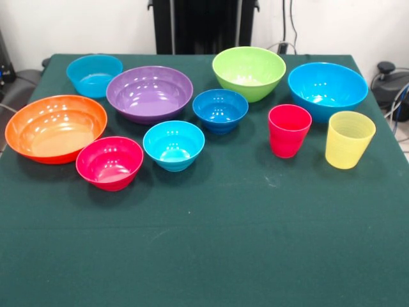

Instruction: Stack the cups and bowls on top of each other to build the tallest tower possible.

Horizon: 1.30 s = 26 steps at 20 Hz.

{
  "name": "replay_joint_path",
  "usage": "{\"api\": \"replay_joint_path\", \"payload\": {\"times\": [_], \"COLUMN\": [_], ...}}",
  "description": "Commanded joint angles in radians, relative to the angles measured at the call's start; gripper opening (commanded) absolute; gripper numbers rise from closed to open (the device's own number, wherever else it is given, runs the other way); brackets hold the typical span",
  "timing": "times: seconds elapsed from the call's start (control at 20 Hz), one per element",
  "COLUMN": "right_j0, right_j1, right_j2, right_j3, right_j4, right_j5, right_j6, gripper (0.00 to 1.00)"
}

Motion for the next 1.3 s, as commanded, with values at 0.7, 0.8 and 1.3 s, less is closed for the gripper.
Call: {"api": "replay_joint_path", "payload": {"times": [0.7, 0.8, 1.3], "right_j0": [-0.041, -0.043, -0.052], "right_j1": [0.098, 0.102, 0.122], "right_j2": [0.118, 0.122, 0.132], "right_j3": [0.127, 0.129, 0.138], "right_j4": [-0.045, -0.043, -0.044], "right_j5": [-0.141, -0.147, -0.182], "right_j6": [0.158, 0.157, 0.153], "gripper": [1.0, 1.0, 1.0]}}
